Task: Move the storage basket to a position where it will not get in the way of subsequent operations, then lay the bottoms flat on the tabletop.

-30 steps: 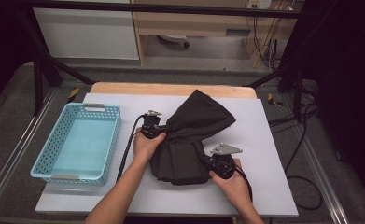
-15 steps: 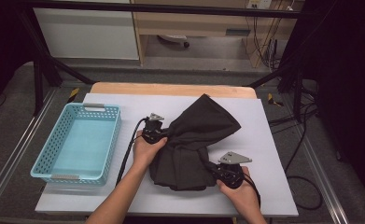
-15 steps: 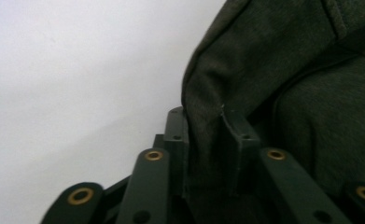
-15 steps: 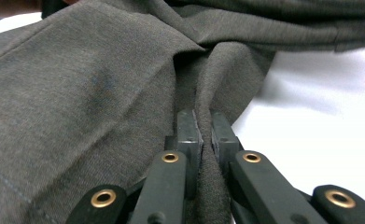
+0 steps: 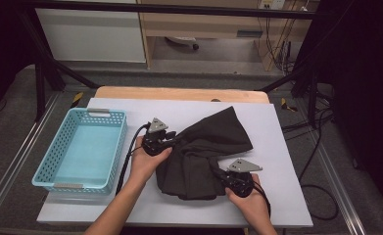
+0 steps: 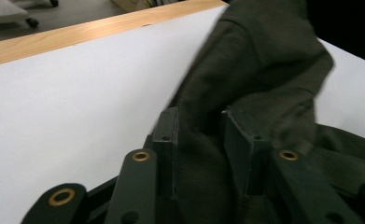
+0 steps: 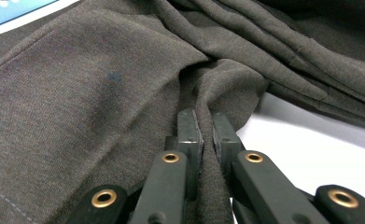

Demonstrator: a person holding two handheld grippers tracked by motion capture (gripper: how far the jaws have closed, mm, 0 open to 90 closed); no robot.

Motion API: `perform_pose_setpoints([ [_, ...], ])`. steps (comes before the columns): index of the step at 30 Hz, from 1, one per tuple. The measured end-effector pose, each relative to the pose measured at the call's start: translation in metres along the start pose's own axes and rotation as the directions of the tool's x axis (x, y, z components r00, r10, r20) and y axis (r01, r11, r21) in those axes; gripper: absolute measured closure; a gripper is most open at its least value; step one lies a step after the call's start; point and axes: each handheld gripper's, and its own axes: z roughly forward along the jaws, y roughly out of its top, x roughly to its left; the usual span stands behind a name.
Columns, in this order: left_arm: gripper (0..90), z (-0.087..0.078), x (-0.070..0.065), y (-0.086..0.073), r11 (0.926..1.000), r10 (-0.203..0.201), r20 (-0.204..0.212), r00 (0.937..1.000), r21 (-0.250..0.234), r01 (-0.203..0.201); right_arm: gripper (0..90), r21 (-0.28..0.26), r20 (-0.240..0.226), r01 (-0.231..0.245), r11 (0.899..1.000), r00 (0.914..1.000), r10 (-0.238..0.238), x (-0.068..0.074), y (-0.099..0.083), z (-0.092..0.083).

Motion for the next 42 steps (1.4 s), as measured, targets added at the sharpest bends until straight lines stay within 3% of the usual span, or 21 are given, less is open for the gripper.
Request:
perform_pose_setpoints([
  [9,60.1,0.011,-0.023,0.0,0.9977,0.063,0.049,0.9968,0.021,-0.065,85.0,-0.002,-0.005,-0.004,1.0,1.0,0.004,0.001,-0.001,0.001],
  [12,56.9,0.021,-0.026,-0.002,0.9959,0.078,0.045,0.9959,0.044,-0.08,84.9,-0.003,-0.006,-0.005,1.0,1.0,0.004,0.001,-0.001,0.002],
  [20,59.0,0.041,-0.028,-0.005,0.9899,0.103,0.04,0.9938,0.093,-0.107,84.8,-0.005,-0.009,-0.008,1.0,0.9999,0.008,0.001,-0.002,0.002],
  [25,76.3,0.043,-0.026,-0.005,0.9889,0.073,0.055,0.9958,0.126,-0.08,84.8,-0.006,-0.009,-0.003,1.0,1.0,0.003,0.002,-0.001,0.002],
  [27,78.8,0.043,-0.026,-0.003,0.9904,0.061,0.057,0.9965,0.121,-0.068,84.8,-0.006,-0.007,-0.002,1.0,1.0,0.002,0.002,-0.001,0.002],
  [31,79.9,0.039,-0.026,0.0,0.9931,0.053,0.046,0.9975,0.102,-0.058,84.8,-0.005,-0.008,-0.002,1.0,1.0,0.002,0.002,-0.002,0.002],
  [36,81.0,0.03,-0.019,0.003,0.998,-0.009,0.045,0.9989,0.062,0.006,84.9,-0.007,-0.007,0.006,1.0,1.0,-0.006,0.002,-0.001,0.001],
  [42,81.5,0.015,-0.006,0.004,0.9976,-0.065,0.04,0.9971,0.027,0.064,85.3,-0.014,0.007,0.005,1.0,1.0,-0.005,0.001,-0.001,-0.002],
])
